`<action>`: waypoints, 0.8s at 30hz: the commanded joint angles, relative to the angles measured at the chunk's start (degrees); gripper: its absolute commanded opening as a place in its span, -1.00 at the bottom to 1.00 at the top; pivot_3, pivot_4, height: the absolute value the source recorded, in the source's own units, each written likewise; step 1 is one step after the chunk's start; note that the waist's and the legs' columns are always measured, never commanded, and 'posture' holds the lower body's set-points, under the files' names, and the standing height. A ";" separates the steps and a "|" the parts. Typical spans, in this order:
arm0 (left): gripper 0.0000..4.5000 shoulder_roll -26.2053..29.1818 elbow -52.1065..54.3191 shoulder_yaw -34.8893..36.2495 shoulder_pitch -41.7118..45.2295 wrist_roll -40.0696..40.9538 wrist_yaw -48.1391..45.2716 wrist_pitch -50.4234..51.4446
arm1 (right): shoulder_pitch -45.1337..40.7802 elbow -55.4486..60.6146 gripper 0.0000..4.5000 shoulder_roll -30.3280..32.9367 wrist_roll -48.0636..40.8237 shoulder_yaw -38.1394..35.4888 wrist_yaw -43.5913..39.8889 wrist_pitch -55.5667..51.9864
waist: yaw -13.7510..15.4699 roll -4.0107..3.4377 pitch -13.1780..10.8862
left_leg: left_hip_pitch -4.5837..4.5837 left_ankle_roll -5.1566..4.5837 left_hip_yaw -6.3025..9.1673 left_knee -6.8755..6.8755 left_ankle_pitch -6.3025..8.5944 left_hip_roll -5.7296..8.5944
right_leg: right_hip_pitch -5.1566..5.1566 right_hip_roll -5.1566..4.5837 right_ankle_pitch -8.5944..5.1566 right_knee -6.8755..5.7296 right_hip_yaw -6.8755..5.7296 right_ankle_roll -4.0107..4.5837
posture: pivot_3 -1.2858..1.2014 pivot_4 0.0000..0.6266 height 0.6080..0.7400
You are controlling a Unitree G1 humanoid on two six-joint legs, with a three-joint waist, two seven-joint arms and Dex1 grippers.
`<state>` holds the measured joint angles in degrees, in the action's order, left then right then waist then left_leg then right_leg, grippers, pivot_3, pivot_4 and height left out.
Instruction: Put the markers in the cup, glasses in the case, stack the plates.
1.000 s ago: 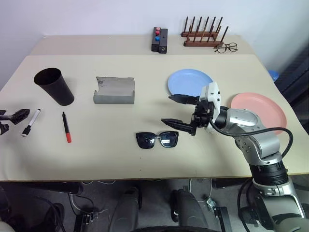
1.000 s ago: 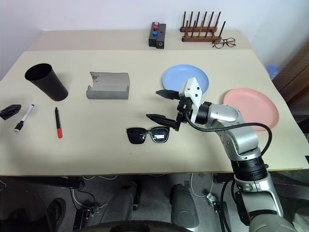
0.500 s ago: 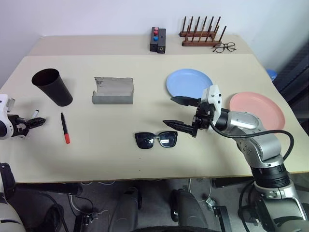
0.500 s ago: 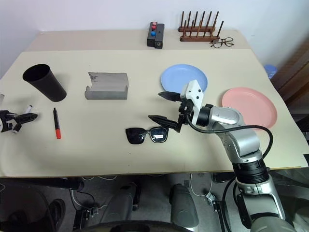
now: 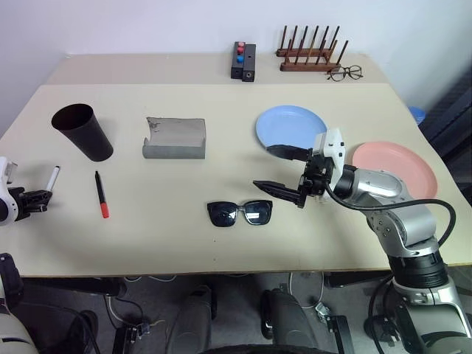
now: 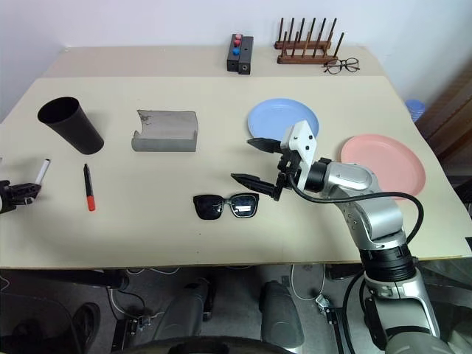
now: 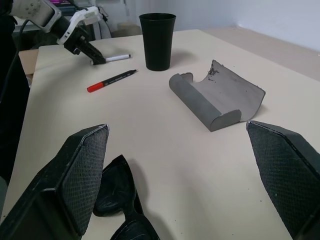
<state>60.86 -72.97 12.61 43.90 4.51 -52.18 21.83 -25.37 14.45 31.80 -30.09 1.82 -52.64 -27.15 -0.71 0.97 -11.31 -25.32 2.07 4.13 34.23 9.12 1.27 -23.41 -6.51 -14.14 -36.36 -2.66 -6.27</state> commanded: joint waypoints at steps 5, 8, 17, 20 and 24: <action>-0.96 5.81 6.91 1.43 -7.18 3.89 -14.57 6.52 | -0.81 1.44 1.00 0.53 -0.61 -1.56 -0.20 0.76 | -0.56 0.01 0.00 | -0.01 0.00 -0.02 0.00 0.00 -0.01 | -0.03 0.00 0.00 0.00 0.02 0.00 | 0.03 -0.52 1.00; -0.96 7.69 18.65 2.99 -16.14 8.15 -21.71 14.84 | -0.55 1.44 1.00 0.57 -0.76 -1.65 -0.38 0.84 | -0.56 0.00 0.00 | -0.01 0.01 -0.17 -0.05 0.01 -0.08 | -0.12 0.00 0.00 0.00 0.18 0.02 | 0.03 -0.52 1.00; -0.96 4.92 56.37 17.54 -44.04 15.29 -14.53 27.74 | -1.77 -0.35 1.00 -0.84 -0.10 -0.20 -1.18 1.83 | 0.14 -0.02 -0.01 | -0.03 0.18 -0.33 -0.08 0.12 -0.44 | -0.29 -0.33 -0.08 0.18 0.40 0.41 | 0.03 -0.52 1.00; -0.38 4.10 58.99 18.51 -45.70 16.29 -12.51 29.84 | -2.00 -0.45 1.00 -0.85 -0.19 -0.25 -1.43 1.79 | 0.02 -0.02 0.00 | -0.05 0.19 -0.60 -0.08 0.13 -0.56 | -0.40 -0.32 -0.07 0.24 0.40 0.42 | 0.03 -0.52 1.00; 0.48 4.28 58.00 17.71 -44.87 16.88 -10.96 29.15 | -1.68 -0.10 1.00 -0.49 -0.22 -0.54 -1.59 1.60 | -0.03 -0.02 0.00 | -0.09 0.12 -0.72 -0.11 0.09 -0.61 | -0.33 -0.26 -0.06 0.22 0.42 0.41 | 0.03 -0.52 1.00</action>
<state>64.36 -15.23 28.57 -1.68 20.79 -63.54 50.94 -26.06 13.16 31.10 -30.02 2.11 -54.04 -26.43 -0.74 0.94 -11.31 -25.40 2.18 3.34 34.11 9.20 0.63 -23.75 -6.73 -14.20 -36.15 -2.24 -5.85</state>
